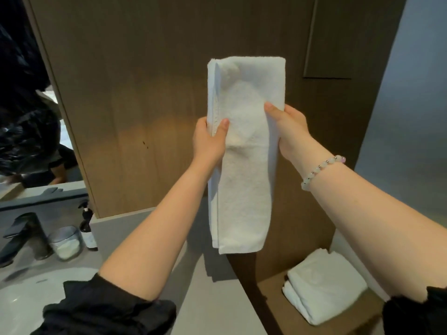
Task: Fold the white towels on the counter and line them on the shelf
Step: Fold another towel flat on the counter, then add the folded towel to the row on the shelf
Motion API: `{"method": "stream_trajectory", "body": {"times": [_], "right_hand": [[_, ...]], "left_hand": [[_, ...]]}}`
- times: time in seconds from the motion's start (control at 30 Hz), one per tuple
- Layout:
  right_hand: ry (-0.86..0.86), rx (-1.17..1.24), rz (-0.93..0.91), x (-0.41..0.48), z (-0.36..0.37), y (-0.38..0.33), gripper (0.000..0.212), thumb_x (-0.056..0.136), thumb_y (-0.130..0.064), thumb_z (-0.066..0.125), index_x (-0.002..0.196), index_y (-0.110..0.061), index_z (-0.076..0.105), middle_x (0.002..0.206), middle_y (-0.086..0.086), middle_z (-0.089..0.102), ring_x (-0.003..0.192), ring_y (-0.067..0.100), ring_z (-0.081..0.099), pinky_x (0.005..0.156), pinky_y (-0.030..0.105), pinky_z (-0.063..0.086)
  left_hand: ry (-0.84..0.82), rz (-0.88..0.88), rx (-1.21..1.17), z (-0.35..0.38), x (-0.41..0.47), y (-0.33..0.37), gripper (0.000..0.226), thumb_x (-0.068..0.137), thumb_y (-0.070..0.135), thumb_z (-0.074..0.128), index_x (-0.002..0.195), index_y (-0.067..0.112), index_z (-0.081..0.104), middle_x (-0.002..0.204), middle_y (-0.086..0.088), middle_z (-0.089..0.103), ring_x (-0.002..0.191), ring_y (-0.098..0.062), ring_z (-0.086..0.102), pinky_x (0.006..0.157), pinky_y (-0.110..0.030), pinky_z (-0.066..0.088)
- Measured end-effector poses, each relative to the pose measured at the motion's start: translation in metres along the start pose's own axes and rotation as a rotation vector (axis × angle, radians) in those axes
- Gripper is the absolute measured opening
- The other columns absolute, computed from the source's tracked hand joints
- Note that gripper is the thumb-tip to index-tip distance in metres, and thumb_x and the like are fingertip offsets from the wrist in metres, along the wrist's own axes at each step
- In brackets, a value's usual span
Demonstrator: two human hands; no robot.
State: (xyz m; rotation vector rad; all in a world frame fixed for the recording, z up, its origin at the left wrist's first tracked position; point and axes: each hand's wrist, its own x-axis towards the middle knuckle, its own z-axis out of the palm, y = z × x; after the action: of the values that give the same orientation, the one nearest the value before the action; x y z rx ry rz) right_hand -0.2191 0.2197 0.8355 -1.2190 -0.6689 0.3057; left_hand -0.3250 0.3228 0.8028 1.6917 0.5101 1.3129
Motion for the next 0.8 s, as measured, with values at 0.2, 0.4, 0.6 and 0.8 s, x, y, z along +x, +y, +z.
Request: {"method": "stream_trajectory", "body": {"times": [0.2, 0.4, 0.6, 0.8], "right_hand": [[0.112, 0.031, -0.072, -0.018, -0.044, -0.050, 0.010, 0.090, -0.025, 0.062, 0.098, -0.019, 0.061, 0.107, 0.002, 0.066, 0.102, 0.019, 0.064, 0.093, 0.036, 0.051], [0.138, 0.115, -0.143, -0.019, -0.103, -0.097, 0.006, 0.090, -0.025, 0.063, 0.086, -0.022, 0.059, 0.099, 0.000, 0.066, 0.091, 0.017, 0.065, 0.081, 0.032, 0.054], [0.137, 0.166, -0.221, 0.002, -0.190, -0.128, 0.012, 0.090, -0.020, 0.063, 0.099, -0.014, 0.059, 0.096, 0.001, 0.065, 0.082, 0.013, 0.065, 0.057, 0.023, 0.055], [0.116, 0.128, -0.309, 0.037, -0.288, -0.156, 0.018, 0.087, -0.016, 0.066, 0.100, -0.004, 0.063, 0.090, 0.006, 0.067, 0.077, 0.018, 0.065, 0.068, 0.029, 0.058]], "left_hand": [[-0.072, 0.062, -0.043, 0.040, -0.012, 0.051, 0.031, 0.093, 0.030, 0.055, 0.116, 0.010, 0.050, 0.103, 0.004, 0.053, 0.092, -0.010, 0.052, 0.067, -0.012, 0.043], [-0.099, 0.144, -0.061, 0.095, -0.019, 0.104, 0.017, 0.093, 0.031, 0.055, 0.103, 0.020, 0.045, 0.100, 0.004, 0.054, 0.094, -0.014, 0.054, 0.086, -0.030, 0.046], [-0.077, 0.207, -0.095, 0.188, -0.031, 0.141, 0.019, 0.094, 0.033, 0.053, 0.102, 0.017, 0.047, 0.088, 0.008, 0.051, 0.083, -0.010, 0.052, 0.074, -0.027, 0.044], [0.041, 0.231, -0.137, 0.291, -0.059, 0.171, 0.018, 0.094, 0.033, 0.053, 0.099, 0.017, 0.048, 0.087, 0.010, 0.052, 0.077, -0.003, 0.052, 0.069, -0.022, 0.045]]}}
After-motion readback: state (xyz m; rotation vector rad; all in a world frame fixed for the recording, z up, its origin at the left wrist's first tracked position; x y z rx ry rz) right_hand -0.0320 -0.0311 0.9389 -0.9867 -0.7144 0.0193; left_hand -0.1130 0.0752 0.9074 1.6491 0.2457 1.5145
